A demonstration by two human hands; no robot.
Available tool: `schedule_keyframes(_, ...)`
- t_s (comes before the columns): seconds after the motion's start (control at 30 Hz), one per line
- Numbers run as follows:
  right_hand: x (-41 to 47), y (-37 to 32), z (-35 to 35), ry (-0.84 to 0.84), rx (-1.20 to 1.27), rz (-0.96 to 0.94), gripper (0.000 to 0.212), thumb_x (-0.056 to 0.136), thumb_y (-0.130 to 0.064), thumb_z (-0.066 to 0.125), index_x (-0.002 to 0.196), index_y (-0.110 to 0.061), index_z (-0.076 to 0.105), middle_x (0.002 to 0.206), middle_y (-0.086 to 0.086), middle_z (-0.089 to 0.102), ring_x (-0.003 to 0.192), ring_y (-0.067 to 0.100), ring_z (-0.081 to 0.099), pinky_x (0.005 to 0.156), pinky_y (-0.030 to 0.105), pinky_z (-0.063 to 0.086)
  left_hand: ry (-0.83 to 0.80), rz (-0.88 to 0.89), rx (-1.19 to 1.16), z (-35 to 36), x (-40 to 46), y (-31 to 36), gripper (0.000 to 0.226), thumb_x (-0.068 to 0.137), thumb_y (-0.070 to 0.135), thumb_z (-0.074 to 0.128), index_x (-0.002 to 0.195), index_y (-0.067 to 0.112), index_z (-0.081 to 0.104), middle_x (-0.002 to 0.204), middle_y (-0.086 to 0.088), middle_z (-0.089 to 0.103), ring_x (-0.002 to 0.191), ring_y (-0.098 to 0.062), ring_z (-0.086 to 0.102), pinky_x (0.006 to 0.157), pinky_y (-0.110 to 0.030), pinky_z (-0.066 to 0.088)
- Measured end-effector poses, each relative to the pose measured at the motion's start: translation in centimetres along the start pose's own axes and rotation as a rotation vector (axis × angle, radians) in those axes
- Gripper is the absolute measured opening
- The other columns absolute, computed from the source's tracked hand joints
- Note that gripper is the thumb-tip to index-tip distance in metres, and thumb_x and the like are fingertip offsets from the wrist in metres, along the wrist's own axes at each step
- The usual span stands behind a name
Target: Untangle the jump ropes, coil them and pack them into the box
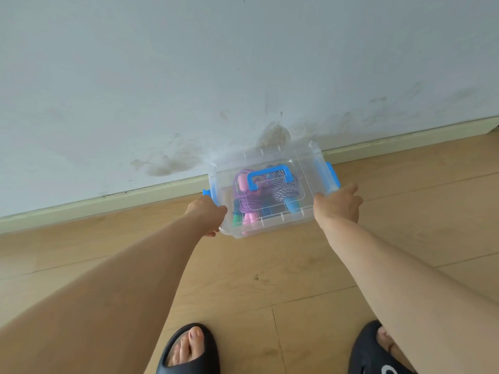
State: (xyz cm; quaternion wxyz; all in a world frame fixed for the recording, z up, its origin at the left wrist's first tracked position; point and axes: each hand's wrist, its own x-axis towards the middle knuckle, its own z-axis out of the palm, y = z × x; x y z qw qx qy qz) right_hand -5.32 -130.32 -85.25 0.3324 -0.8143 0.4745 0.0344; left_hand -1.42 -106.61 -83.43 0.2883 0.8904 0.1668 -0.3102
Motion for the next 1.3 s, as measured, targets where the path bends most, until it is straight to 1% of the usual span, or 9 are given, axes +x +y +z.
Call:
schedule_keyframes(0.1, 1.7, 0.2, -0.2, -0.004, -0.164, -0.193, 0.042, 0.102, -0.026, 0.045, 0.143, -0.017, 0.043, 0.132, 0.016, 0.043, 0.107, 0.039, 0.058, 0.082, 0.042, 0.049, 0.008, -0.026, -0.01, -0.3, 0.5, -0.2, 0.033, 0.095, 0.026, 0.056, 0.12, 0.005, 0.054, 0.104, -0.014, 0.067, 0.091, -0.027, 0.07, 0.079, -0.04, 0.061)
schedule_keyframes(0.27, 3.7, 0.7, -0.5, -0.091, -0.157, -0.279, 0.039, 0.103, -0.025, 0.041, 0.14, -0.021, 0.048, 0.132, 0.015, 0.048, 0.109, 0.037, 0.055, 0.081, 0.037, 0.044, 0.049, -0.149, -0.059, -0.9, 1.3, -0.5, 0.076, 0.086, 0.037, 0.072, 0.141, 0.004, 0.033, 0.115, -0.011, 0.054, 0.087, -0.022, 0.058, 0.075, -0.034, 0.051)
schedule_keyframes(0.37, 4.4, 0.7, -0.6, -0.2, -0.04, -0.22, 0.04, 0.102, -0.022, 0.043, 0.142, -0.019, 0.042, 0.124, 0.009, 0.055, 0.085, 0.028, 0.058, 0.064, 0.03, 0.041, 0.021, -0.143, -0.198, -0.7, 1.9, -1.0, 0.058, 0.082, 0.032, 0.077, 0.123, 0.003, 0.05, 0.106, -0.01, 0.059, 0.102, -0.027, 0.064, 0.088, -0.041, 0.057)
schedule_keyframes(0.43, 4.5, 0.6, -0.5, -0.166, 0.086, -0.162, 0.042, 0.1, -0.018, 0.048, 0.141, -0.012, 0.041, 0.113, 0.009, 0.055, 0.072, 0.021, 0.054, 0.055, 0.029, 0.037, 0.073, -0.084, -0.157, -0.7, 1.9, -0.8, 0.046, 0.08, 0.028, 0.079, 0.108, 0.002, 0.054, 0.104, -0.011, 0.062, 0.094, -0.026, 0.064, 0.078, -0.038, 0.057)
schedule_keyframes(0.57, 4.0, 0.3, -0.2, 0.02, 0.112, -0.232, 0.043, 0.09, -0.005, 0.055, 0.132, -0.006, 0.051, 0.12, 0.012, 0.057, 0.099, 0.032, 0.058, 0.079, 0.038, 0.049, 0.155, -0.018, -0.065, -0.4, 1.8, -0.2, 0.031, 0.079, 0.02, 0.077, 0.1, 0.005, 0.06, 0.093, -0.01, 0.064, 0.069, -0.019, 0.055, 0.058, -0.029, 0.048)
schedule_keyframes(0.7, 3.9, 0.4, 0.0, 0.037, 0.032, -0.368, 0.034, 0.089, 0.001, 0.05, 0.117, -0.006, 0.067, 0.12, 0.012, 0.056, 0.098, 0.029, 0.055, 0.078, 0.033, 0.044, 0.238, 0.034, 0.02, 0.4, 1.9, 0.0, 0.018, 0.083, 0.01, 0.065, 0.099, 0.007, 0.059, 0.085, -0.006, 0.059, 0.064, -0.016, 0.052, 0.055, -0.028, 0.046)
schedule_keyframes(0.93, 4.0, 0.7, 0.2, 0.064, 0.007, -0.435, 0.03, 0.093, 0.002, 0.049, 0.117, -0.003, 0.066, 0.117, 0.013, 0.056, 0.094, 0.026, 0.054, 0.075, 0.03, 0.039, 0.262, 0.087, 0.026, 0.2, 2.5, -0.2, 0.02, 0.084, 0.014, 0.066, 0.102, 0.011, 0.058, 0.09, -0.004, 0.06, 0.071, -0.019, 0.056, 0.059, -0.029, 0.048)
schedule_keyframes(1.13, 4.0, 0.0, 0.0, 0.045, -0.107, -0.481, 0.032, 0.096, 0.0, 0.044, 0.122, 0.001, 0.062, 0.117, 0.015, 0.052, 0.094, 0.031, 0.053, 0.079, 0.04, 0.047, 0.249, 0.12, 0.034, -0.4, 2.8, -0.3, 0.02, 0.083, 0.018, 0.07, 0.099, 0.01, 0.06, 0.086, -0.004, 0.059, 0.066, -0.016, 0.052, 0.053, -0.026, 0.042)
schedule_keyframes(1.3, 3.2, -1.3, -1.7, -0.071, -0.265, -0.437, 0.038, 0.098, -0.014, 0.05, 0.135, -0.006, 0.045, 0.13, 0.016, 0.047, 0.106, 0.034, 0.056, 0.077, 0.038, 0.044, 0.154, 0.155, 0.277, -2.1, 1.4, 0.5, 0.066, 0.087, 0.049, 0.068, 0.129, 0.003, 0.045, 0.111, -0.009, 0.058, 0.082, -0.02, 0.053, 0.06, -0.029, 0.04)
